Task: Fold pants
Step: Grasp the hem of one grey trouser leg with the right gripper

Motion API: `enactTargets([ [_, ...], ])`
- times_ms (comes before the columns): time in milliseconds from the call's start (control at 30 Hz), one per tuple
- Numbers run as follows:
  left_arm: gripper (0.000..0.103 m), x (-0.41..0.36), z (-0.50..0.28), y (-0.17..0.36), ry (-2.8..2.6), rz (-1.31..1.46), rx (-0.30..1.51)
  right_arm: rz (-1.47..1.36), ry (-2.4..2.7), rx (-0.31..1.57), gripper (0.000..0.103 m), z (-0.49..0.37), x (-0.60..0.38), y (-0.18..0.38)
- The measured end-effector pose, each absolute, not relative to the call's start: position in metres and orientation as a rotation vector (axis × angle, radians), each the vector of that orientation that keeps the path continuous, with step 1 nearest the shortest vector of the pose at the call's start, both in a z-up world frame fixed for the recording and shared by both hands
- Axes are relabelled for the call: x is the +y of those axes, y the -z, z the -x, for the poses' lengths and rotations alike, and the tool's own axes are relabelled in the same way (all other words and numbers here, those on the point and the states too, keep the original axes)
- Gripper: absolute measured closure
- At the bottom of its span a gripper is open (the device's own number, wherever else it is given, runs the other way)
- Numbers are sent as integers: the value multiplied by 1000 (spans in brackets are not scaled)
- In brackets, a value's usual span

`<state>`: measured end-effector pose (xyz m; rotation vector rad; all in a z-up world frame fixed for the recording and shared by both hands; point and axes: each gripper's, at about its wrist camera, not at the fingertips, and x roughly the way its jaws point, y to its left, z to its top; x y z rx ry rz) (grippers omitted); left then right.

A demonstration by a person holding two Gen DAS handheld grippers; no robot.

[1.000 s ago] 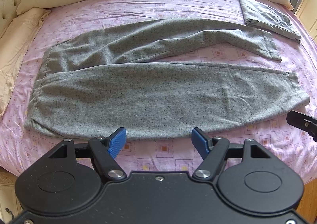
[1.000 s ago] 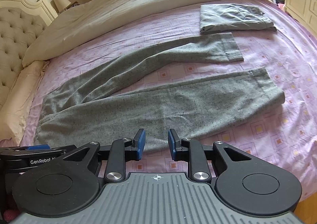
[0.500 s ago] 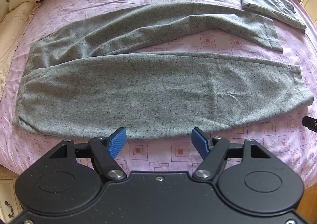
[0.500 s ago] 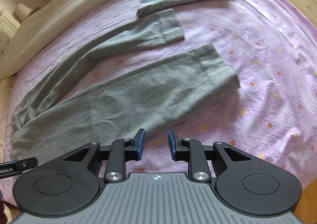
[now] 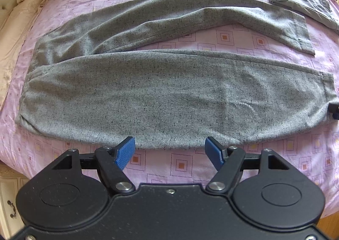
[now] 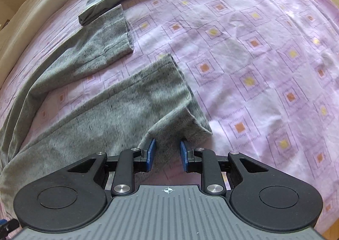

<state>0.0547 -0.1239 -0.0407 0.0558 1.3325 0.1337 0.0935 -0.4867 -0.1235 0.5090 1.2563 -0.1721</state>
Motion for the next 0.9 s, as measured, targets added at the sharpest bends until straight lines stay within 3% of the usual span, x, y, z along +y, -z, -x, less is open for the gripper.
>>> enactTargets([
  [200, 29, -122, -59, 45, -175, -39, 1352, -550, 169, 1228, 78, -111, -508, 117],
  [500, 29, -125, -68, 49, -166, -49, 1365, -740, 226, 1214, 78, -63, -533, 116],
  [633, 29, -128, -69, 50, -158, -59, 1368, -776, 217, 1214, 70, -59, -523, 123],
  [833, 29, -128, -68, 49, -158, -62, 1361, -769, 245, 1230, 69, -72, -510, 144],
  [867, 29, -127, -67, 49, -159, -58, 1362, -767, 245, 1225, 73, -73, -509, 144],
  [900, 29, -126, -66, 50, -160, -54, 1362, -761, 238, 1211, 95, -72, -508, 141],
])
